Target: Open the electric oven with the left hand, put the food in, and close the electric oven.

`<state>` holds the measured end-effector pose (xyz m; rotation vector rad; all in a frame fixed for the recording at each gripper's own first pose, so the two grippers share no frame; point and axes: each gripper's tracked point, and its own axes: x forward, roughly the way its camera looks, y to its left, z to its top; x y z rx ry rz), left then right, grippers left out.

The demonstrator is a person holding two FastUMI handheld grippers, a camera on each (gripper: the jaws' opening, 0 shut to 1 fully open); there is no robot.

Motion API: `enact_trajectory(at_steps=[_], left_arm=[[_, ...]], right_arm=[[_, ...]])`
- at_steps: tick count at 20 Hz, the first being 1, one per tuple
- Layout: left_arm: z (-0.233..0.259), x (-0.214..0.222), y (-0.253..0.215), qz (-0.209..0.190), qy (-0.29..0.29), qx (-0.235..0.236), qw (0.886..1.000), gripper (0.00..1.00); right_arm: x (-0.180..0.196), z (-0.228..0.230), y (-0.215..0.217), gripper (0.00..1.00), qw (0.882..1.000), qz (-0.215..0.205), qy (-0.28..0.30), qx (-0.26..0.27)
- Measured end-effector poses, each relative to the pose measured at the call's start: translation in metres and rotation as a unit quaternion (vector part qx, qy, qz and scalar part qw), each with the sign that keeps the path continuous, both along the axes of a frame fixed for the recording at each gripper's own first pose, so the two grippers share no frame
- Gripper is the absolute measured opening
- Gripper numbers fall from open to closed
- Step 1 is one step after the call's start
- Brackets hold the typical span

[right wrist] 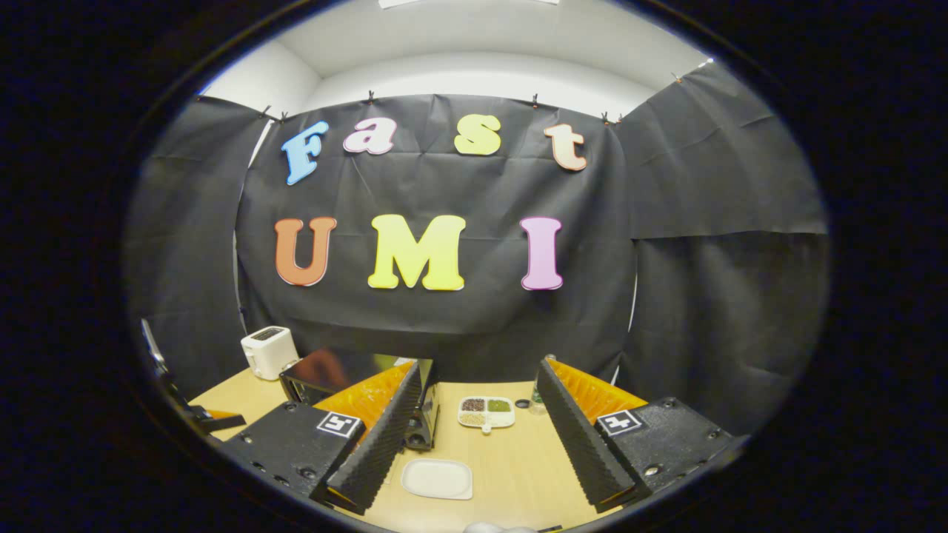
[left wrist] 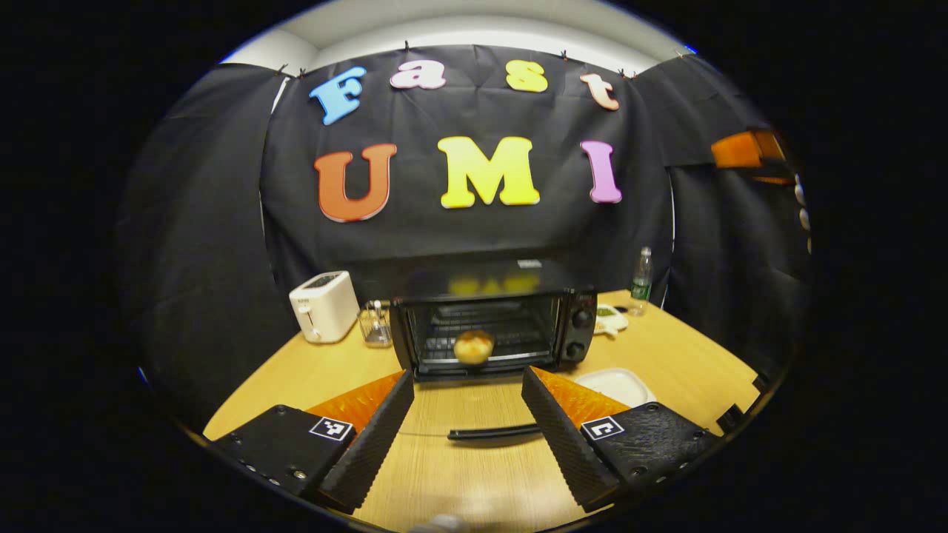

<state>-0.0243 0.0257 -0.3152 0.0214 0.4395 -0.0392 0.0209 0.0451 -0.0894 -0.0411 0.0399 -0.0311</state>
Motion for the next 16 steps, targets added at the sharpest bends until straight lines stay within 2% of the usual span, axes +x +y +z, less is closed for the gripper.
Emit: enact_trajectory(at_steps=[3, 7, 15, 16], left_arm=[[-0.077, -0.012, -0.01, 0.006, 0.084, -0.008, 0.996, 0.96], [-0.133, -0.018, -0.029, 0.003, 0.153, -0.017, 0.988, 0.96], [-0.158, 0.007, -0.033, 0.005, 0.167, -0.012, 0.986, 0.97], [-0.159, 0.007, -0.032, 0.003, 0.169, -0.008, 0.986, 0.96]], right_arm=[[-0.003, 0.001, -0.009, 0.97, 1.0, 0.0, 0.008, -0.013], [-0.004, 0.001, -0.024, 0.97, 1.0, -0.007, 0.024, -0.012], [0.002, -0.003, -0.047, 0.97, 0.999, -0.019, 0.038, -0.007], [0.004, -0.004, -0.049, 1.0, 0.999, -0.02, 0.039, -0.005]])
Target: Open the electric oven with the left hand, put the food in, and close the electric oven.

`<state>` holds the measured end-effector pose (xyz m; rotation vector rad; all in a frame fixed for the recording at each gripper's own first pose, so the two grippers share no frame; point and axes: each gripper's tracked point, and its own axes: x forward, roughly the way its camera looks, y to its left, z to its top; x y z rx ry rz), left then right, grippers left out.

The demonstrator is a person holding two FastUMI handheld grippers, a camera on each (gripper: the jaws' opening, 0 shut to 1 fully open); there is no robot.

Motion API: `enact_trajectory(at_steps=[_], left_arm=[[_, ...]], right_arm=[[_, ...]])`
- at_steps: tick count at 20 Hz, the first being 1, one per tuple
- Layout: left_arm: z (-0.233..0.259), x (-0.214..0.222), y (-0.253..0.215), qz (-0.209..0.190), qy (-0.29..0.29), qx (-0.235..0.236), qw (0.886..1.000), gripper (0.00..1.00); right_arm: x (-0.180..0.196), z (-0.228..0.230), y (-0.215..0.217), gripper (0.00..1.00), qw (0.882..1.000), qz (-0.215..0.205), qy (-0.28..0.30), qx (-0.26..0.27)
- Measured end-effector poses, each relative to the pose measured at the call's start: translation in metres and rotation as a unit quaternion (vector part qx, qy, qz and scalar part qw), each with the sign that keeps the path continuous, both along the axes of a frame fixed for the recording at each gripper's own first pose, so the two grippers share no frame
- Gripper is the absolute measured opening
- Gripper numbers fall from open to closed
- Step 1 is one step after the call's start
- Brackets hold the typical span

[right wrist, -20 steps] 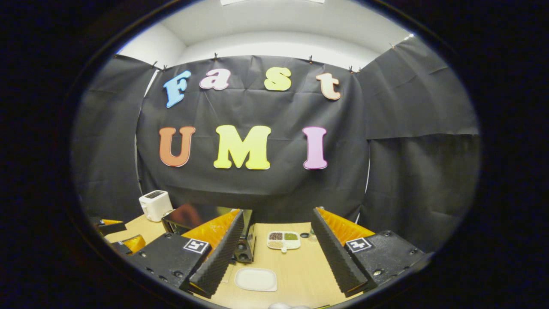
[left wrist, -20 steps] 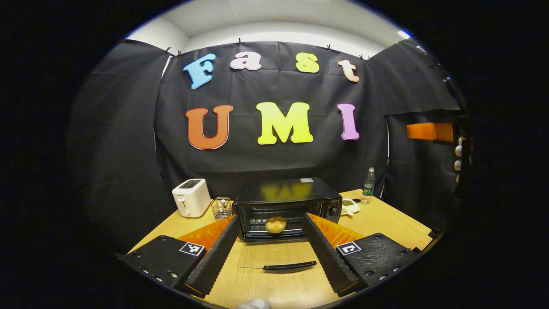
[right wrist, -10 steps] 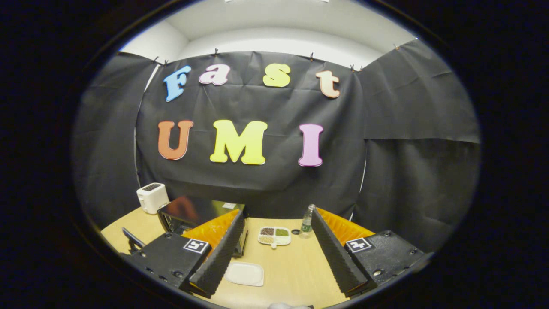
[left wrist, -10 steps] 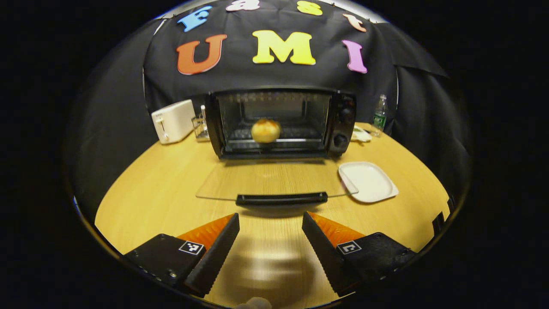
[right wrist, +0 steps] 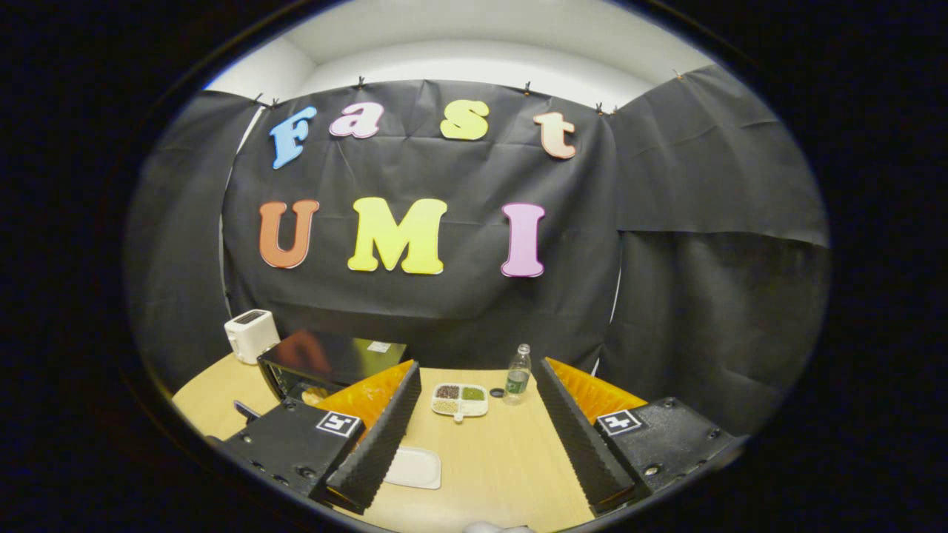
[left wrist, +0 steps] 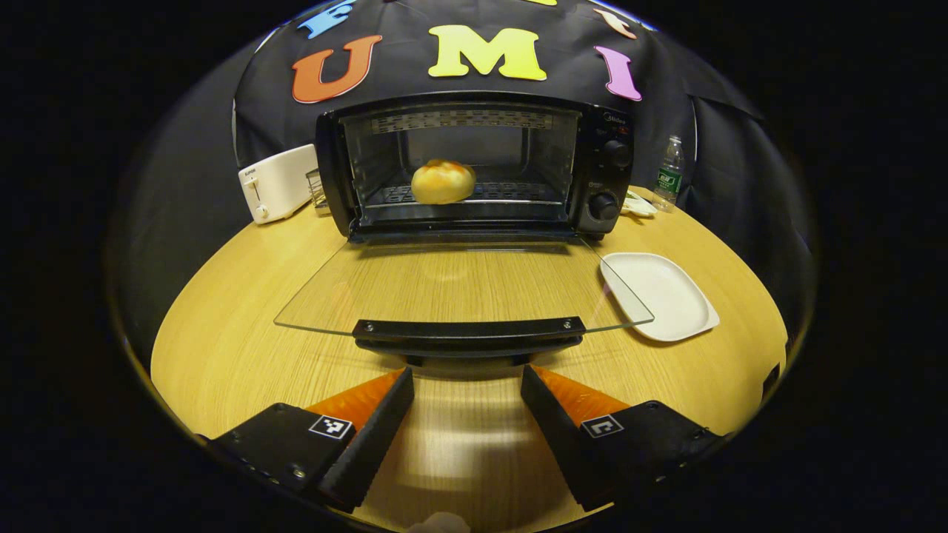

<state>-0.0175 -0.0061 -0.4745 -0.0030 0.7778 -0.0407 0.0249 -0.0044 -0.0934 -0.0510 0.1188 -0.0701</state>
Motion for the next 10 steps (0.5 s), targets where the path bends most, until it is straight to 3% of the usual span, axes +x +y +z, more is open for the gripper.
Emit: enact_trajectory(at_steps=[10], left_arm=[[0.029, 0.01, 0.002, 0.002, -0.026, -0.001, 1.0, 0.96]], right_arm=[[0.002, -0.002, 0.002, 0.97, 1.0, 0.01, 0.005, 0.008]])
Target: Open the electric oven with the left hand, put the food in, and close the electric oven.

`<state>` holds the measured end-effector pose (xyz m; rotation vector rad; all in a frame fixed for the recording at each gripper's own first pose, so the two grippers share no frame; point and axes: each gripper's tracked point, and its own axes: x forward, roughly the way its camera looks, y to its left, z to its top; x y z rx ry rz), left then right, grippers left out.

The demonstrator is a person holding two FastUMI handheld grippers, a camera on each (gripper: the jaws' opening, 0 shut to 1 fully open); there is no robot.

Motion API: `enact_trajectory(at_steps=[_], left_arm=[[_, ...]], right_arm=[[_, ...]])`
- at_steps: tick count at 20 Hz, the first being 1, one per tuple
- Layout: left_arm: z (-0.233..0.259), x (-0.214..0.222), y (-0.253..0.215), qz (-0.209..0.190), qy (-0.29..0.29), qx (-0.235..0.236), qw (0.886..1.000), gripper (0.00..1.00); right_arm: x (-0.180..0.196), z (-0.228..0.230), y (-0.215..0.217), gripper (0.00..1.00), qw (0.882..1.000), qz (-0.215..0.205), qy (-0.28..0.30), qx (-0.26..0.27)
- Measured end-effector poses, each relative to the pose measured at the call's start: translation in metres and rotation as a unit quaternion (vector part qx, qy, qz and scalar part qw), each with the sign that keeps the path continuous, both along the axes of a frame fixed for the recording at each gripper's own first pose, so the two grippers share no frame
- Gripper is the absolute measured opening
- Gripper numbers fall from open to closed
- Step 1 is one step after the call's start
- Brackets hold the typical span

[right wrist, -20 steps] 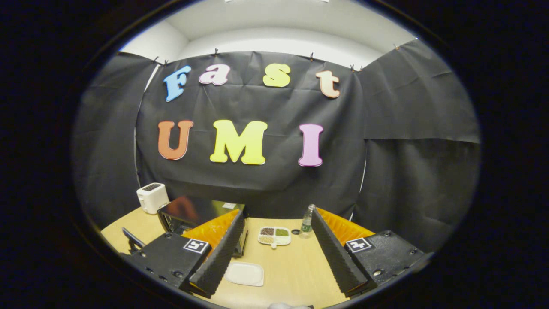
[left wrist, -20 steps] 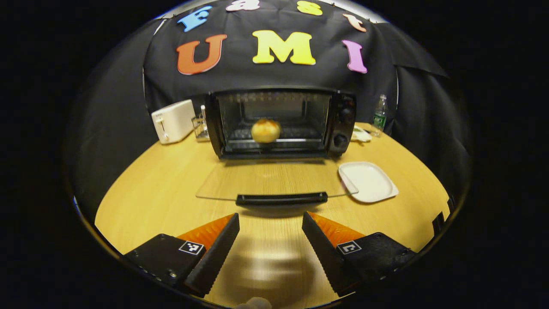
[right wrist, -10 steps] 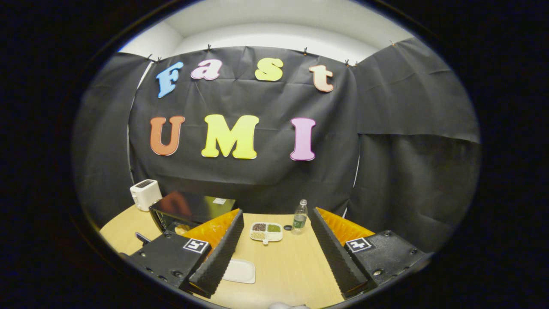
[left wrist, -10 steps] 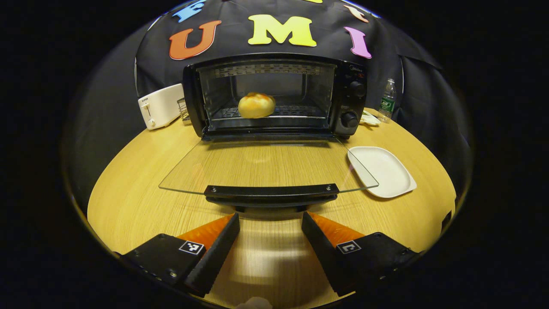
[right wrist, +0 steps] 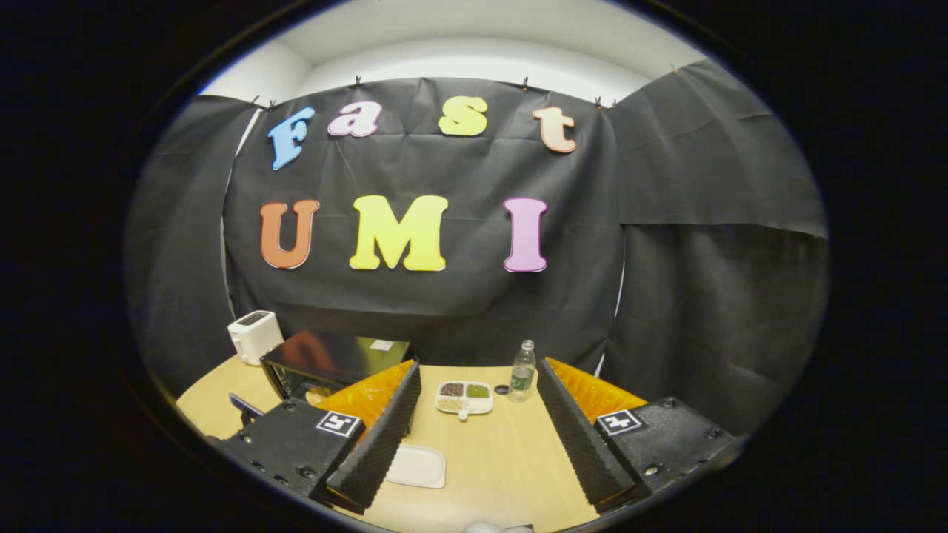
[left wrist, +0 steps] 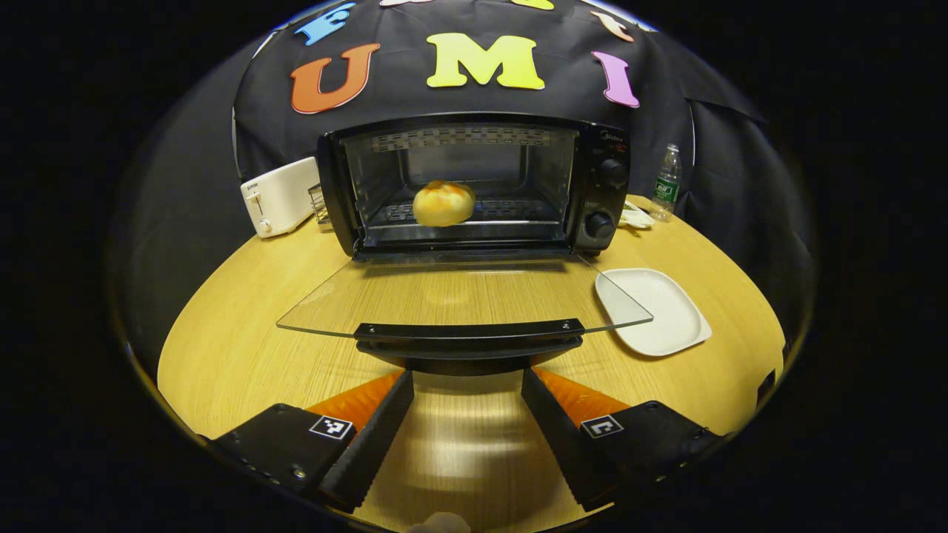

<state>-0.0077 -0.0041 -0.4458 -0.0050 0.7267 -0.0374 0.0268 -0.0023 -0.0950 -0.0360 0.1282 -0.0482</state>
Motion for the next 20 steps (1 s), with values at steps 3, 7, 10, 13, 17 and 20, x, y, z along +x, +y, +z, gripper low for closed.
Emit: enact_trajectory(at_steps=[3, 7, 10, 13, 17, 20], left_arm=[[0.019, 0.007, -0.001, 0.0, -0.017, -0.002, 1.0, 0.96], [0.046, 0.025, 0.002, 0.0, -0.041, 0.001, 0.999, 0.96], [0.064, 0.04, 0.003, 0.004, -0.06, -0.001, 0.998, 0.96], [0.08, 0.055, 0.005, 0.003, -0.077, 0.006, 0.997, 0.96], [0.098, 0.076, 0.005, -0.001, -0.102, 0.008, 0.995, 0.96], [0.112, 0.094, 0.004, -0.003, -0.124, 0.011, 0.992, 0.96]], right_arm=[[-0.001, 0.003, 0.003, 0.97, 1.0, 0.005, -0.003, 0.003], [0.0, 0.004, 0.005, 0.97, 1.0, 0.006, -0.004, 0.018], [-0.001, 0.006, 0.002, 0.97, 1.0, 0.005, -0.008, 0.016], [0.0, 0.006, 0.0, 1.0, 1.0, 0.002, -0.008, 0.02], [-0.002, 0.006, -0.006, 0.97, 1.0, -0.003, -0.006, 0.023], [-0.001, 0.004, -0.008, 0.97, 1.0, -0.004, -0.004, 0.023]])
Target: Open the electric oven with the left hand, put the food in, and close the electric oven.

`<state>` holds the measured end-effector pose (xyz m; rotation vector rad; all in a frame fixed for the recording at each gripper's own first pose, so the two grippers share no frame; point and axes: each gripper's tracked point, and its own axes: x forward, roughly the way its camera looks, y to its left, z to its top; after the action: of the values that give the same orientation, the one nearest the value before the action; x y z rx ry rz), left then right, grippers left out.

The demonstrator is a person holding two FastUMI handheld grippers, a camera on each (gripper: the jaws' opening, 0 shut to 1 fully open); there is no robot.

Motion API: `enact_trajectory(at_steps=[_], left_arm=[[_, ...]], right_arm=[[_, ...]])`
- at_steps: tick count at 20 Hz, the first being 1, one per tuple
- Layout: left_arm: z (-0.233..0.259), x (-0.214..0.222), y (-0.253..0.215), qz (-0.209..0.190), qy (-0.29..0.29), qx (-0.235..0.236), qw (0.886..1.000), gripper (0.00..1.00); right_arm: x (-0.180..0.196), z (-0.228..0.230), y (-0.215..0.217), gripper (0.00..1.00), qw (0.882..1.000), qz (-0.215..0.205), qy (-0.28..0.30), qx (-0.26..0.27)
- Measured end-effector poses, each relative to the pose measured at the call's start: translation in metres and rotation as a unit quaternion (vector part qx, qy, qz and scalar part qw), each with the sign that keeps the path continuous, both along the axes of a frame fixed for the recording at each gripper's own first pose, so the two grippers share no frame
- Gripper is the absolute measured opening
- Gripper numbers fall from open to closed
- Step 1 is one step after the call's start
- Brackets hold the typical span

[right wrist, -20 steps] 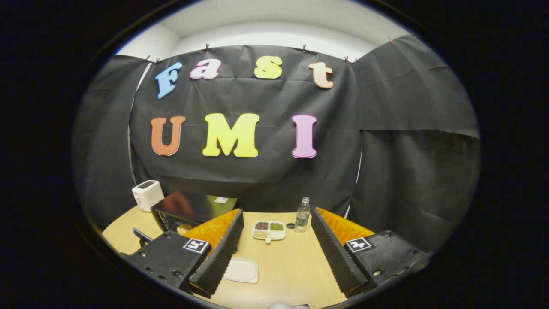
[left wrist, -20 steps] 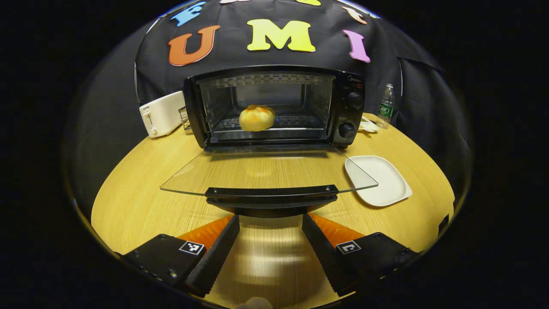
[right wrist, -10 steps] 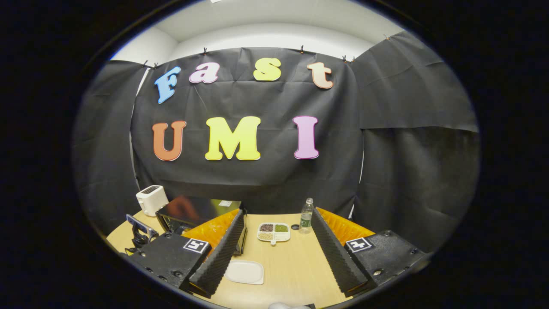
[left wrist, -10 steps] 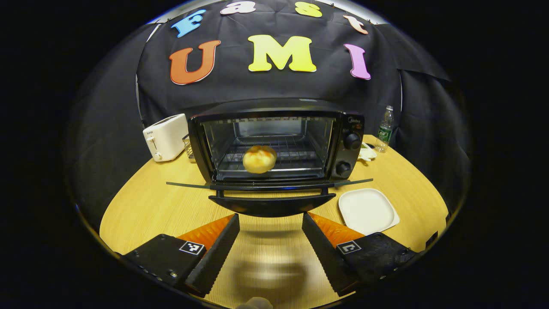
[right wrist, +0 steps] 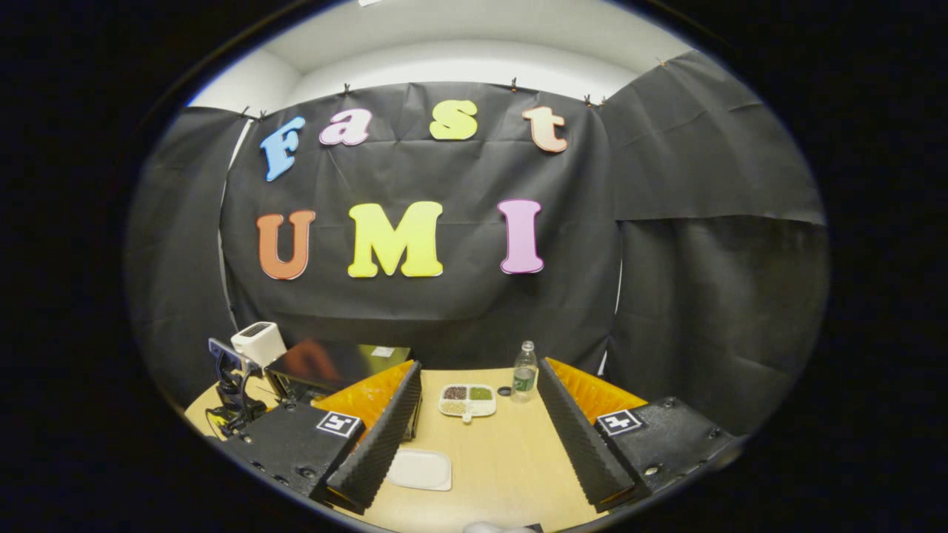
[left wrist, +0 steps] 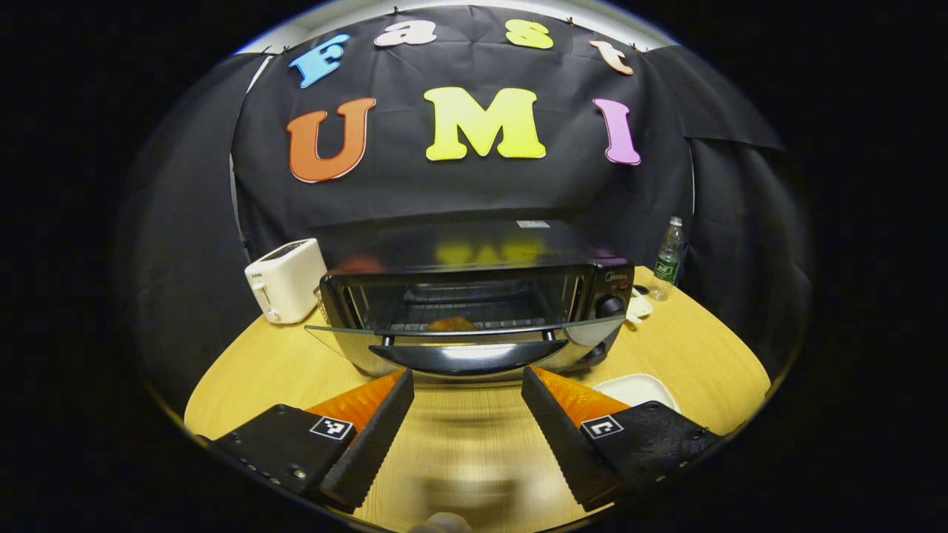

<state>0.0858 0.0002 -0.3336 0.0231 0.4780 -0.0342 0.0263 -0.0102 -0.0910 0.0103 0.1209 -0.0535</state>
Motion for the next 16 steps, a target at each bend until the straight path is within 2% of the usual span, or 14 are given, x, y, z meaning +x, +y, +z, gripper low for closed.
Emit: enact_trajectory(at_steps=[5, 6, 11, 12, 16], left_arm=[[0.016, 0.029, 0.006, 0.006, -0.029, 0.003, 1.0, 0.96], [0.018, 0.034, 0.007, 0.009, -0.031, 0.001, 0.999, 0.96], [0.017, 0.052, 0.006, 0.011, -0.04, -0.007, 0.999, 0.95], [0.017, 0.055, 0.003, 0.009, -0.038, -0.009, 0.999, 0.96], [0.019, 0.061, -0.002, 0.003, -0.039, -0.008, 0.999, 0.96]], right_arm=[[0.002, -0.004, -0.003, 1.0, 1.0, -0.003, 0.006, -0.001], [0.002, -0.004, -0.003, 0.97, 1.0, -0.003, 0.007, -0.001], [0.006, -0.01, -0.007, 0.97, 1.0, -0.007, 0.015, 0.003], [0.008, -0.011, -0.006, 1.0, 1.0, -0.007, 0.017, 0.005], [0.011, -0.015, -0.005, 0.97, 1.0, -0.006, 0.022, 0.007]])
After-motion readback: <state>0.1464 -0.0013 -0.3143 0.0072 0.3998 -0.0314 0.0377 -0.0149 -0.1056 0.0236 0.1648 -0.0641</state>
